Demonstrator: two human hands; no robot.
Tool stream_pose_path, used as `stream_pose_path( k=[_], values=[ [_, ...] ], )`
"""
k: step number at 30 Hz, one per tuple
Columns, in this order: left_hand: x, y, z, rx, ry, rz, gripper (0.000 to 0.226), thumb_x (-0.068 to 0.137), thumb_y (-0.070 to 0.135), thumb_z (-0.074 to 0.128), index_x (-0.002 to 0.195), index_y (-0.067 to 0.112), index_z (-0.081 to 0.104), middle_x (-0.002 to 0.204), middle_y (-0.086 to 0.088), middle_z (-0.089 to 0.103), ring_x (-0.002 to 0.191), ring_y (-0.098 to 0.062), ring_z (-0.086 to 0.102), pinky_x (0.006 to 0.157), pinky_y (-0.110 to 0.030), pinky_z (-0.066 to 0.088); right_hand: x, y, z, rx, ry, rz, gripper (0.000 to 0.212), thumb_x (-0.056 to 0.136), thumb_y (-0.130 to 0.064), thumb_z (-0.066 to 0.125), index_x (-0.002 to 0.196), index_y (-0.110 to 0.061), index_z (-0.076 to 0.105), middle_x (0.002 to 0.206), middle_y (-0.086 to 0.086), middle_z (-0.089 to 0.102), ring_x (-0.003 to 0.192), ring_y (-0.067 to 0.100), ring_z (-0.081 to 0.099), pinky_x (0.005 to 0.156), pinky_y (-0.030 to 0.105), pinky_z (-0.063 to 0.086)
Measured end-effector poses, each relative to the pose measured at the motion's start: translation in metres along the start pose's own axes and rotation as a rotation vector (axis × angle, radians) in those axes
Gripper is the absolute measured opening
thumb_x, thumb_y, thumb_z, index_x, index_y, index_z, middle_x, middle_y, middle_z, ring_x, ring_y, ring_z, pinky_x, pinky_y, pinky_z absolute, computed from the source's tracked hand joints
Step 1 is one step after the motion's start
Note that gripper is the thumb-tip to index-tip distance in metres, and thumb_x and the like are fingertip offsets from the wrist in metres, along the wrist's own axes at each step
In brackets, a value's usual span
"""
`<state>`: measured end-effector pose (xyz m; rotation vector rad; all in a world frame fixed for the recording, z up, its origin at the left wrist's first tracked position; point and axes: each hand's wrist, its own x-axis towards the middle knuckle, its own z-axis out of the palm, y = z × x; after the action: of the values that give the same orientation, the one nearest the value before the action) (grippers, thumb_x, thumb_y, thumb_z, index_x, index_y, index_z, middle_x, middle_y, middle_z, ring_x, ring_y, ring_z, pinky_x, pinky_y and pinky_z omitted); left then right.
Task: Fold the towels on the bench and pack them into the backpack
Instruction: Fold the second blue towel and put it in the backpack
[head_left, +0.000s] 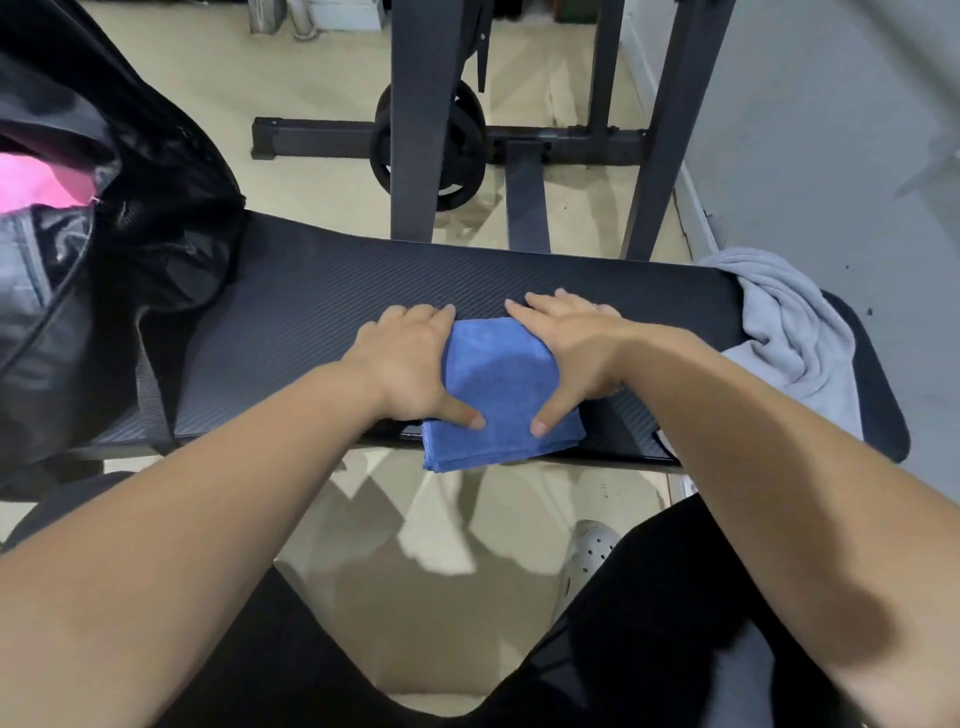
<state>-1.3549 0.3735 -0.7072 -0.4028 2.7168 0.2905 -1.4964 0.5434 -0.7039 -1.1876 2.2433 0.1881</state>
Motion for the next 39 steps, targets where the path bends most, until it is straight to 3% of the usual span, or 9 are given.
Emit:
stream_pose_path(
  k=[5, 10, 12, 16, 22, 28, 31, 33, 39],
  values=[
    [0.008, -0.007, -0.008, 0.069, 0.004, 0.065, 0.112, 0.041, 0.082, 0.079, 0.132, 0.025, 0.047, 0.117, 0.005, 0.048, 0.112, -0.023, 0.042, 0.096, -0.045, 0.044, -0.003, 0.002, 0.01, -0.037, 0.133, -0.058, 0.15, 0.043, -0.08, 0.082, 0.161, -0.025, 0.008, 0.159, -0.004, 0.021, 0.15, 0.022, 0.01, 0.122, 0.045, 0.014],
    [0.016, -0.017, -0.017, -0.027, -0.013, 0.108, 0.112, 0.048, 0.075, 0.082, 0.139, 0.021, 0.044, 0.122, 0.002, 0.052, 0.116, -0.026, 0.045, 0.098, -0.046, 0.046, 0.006, 0.0, -0.005, 0.168, 0.217, -0.079, 0.136, 0.051, -0.074, 0.083, 0.159, -0.027, 0.015, 0.128, -0.009, 0.041, 0.131, 0.02, 0.034, 0.112, 0.042, 0.035],
    [0.02, -0.02, -0.018, -0.052, -0.008, 0.091, 0.098, 0.048, 0.071, 0.084, 0.127, 0.022, 0.051, 0.114, 0.003, 0.054, 0.11, -0.025, 0.048, 0.093, -0.045, 0.048, 0.013, 0.001, -0.013, 0.132, 0.145, -0.069, 0.125, 0.052, -0.07, 0.085, 0.155, -0.03, 0.026, 0.125, -0.008, 0.043, 0.126, 0.02, 0.037, 0.107, 0.041, 0.04],
    [0.028, -0.018, -0.017, -0.095, -0.032, 0.087, 0.067, 0.048, 0.063, 0.089, 0.09, 0.024, 0.055, 0.088, 0.007, 0.058, 0.084, -0.019, 0.054, 0.067, -0.036, 0.046, 0.023, -0.008, -0.023, -0.026, 0.032, -0.06, 0.073, 0.053, -0.067, 0.086, 0.105, -0.029, 0.053, 0.102, -0.009, 0.048, 0.102, 0.018, 0.049, 0.084, 0.037, 0.048],
    [0.039, -0.02, -0.032, -0.044, 0.145, 0.126, 0.052, 0.057, 0.047, 0.089, 0.067, 0.024, 0.044, 0.075, 0.006, 0.051, 0.075, -0.022, 0.052, 0.059, -0.035, 0.038, 0.03, -0.009, -0.036, -0.009, 0.197, -0.001, 0.056, 0.062, -0.056, 0.086, 0.083, -0.024, 0.045, 0.084, -0.005, 0.055, 0.075, 0.018, 0.053, 0.058, 0.034, 0.039],
    [0.038, -0.025, -0.036, 0.143, 0.539, 0.199, 0.032, 0.073, 0.019, 0.072, 0.08, 0.017, 0.04, 0.075, -0.001, 0.043, 0.071, -0.027, 0.041, 0.062, -0.037, 0.03, 0.021, -0.016, -0.032, 0.145, 0.532, 0.042, 0.045, 0.077, -0.041, 0.078, 0.1, -0.027, 0.043, 0.103, -0.003, 0.049, 0.086, 0.022, 0.05, 0.067, 0.033, 0.035],
    [0.027, -0.032, -0.016, 0.155, 0.638, 0.235, 0.03, 0.07, 0.012, 0.073, 0.098, 0.009, 0.062, 0.079, -0.007, 0.064, 0.078, -0.034, 0.057, 0.063, -0.039, 0.037, -0.001, -0.017, -0.016, 0.204, 0.561, -0.084, 0.054, 0.075, -0.046, 0.08, 0.116, -0.028, 0.05, 0.111, -0.006, 0.051, 0.1, 0.02, 0.05, 0.079, 0.034, 0.041],
    [0.015, -0.037, 0.0, 0.143, 0.662, 0.259, 0.047, 0.073, 0.013, 0.071, 0.12, 0.007, 0.065, 0.103, -0.01, 0.073, 0.098, -0.037, 0.063, 0.073, -0.044, 0.046, -0.018, -0.018, -0.004, 0.164, 0.57, -0.133, 0.069, 0.073, -0.05, 0.082, 0.131, -0.027, 0.052, 0.123, -0.006, 0.052, 0.112, 0.019, 0.049, 0.091, 0.035, 0.045],
    [-0.023, -0.033, 0.034, 0.149, 0.516, 0.22, 0.061, 0.088, 0.049, 0.048, 0.135, 0.01, 0.055, 0.145, -0.012, 0.053, 0.132, -0.037, 0.048, 0.105, -0.055, 0.04, -0.044, -0.014, 0.02, 0.051, 0.535, -0.15, 0.077, 0.078, -0.056, 0.077, 0.143, -0.023, 0.051, 0.152, -0.001, 0.042, 0.137, 0.021, 0.043, 0.107, 0.036, 0.043]
  ],
)
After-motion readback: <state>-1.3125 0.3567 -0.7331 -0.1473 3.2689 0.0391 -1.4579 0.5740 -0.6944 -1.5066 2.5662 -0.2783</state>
